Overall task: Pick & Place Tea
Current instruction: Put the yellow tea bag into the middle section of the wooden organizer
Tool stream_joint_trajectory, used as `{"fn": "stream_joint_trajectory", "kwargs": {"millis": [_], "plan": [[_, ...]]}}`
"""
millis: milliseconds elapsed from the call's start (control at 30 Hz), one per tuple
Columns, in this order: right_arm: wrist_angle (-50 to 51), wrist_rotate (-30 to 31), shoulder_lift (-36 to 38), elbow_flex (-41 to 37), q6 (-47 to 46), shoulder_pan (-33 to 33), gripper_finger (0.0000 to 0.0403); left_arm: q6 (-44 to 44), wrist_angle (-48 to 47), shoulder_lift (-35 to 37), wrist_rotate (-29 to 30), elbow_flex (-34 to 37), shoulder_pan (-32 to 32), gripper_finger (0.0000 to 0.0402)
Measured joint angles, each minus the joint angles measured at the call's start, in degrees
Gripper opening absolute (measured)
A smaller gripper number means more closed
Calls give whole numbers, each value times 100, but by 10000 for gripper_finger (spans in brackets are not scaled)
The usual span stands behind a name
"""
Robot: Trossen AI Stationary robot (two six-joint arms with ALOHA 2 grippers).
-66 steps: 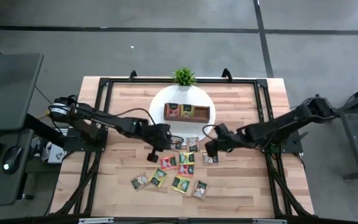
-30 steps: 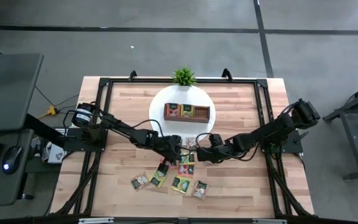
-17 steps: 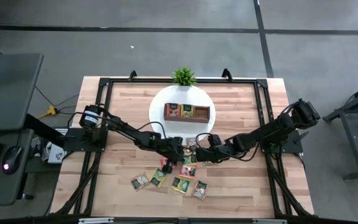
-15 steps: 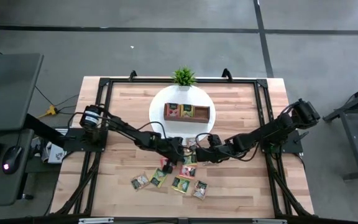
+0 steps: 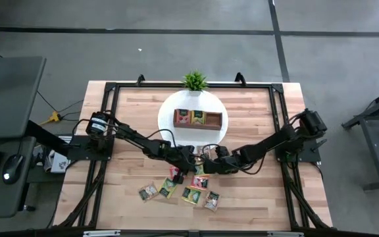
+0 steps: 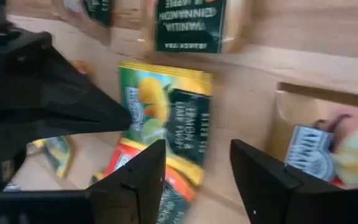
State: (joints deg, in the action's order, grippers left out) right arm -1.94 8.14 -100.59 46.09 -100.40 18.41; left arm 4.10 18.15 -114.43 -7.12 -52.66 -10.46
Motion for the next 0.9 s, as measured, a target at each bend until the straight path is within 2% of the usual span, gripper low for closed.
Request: {"fn": "stream_joint_trajectory", "kwargs": {"millis": [167, 300, 467, 667, 900], "plan": [[-545, -48, -266, 15, -8, -31, 175, 7, 0, 0, -40, 2, 0, 0], [-573, -72, -278, 15, 15, -54, 163, 9, 0, 0, -72, 2, 2, 0], [-516, -96, -288, 12, 144, -52, 113, 9, 0, 0, -72, 2, 2, 0], [-445, -104, -302, 1, 391, -52, 15, 9, -13, 0, -82, 2, 2, 0], [-411, -233, -304, 2, 677, -56, 3, 11, -13, 0, -124, 2, 2, 1]]}}
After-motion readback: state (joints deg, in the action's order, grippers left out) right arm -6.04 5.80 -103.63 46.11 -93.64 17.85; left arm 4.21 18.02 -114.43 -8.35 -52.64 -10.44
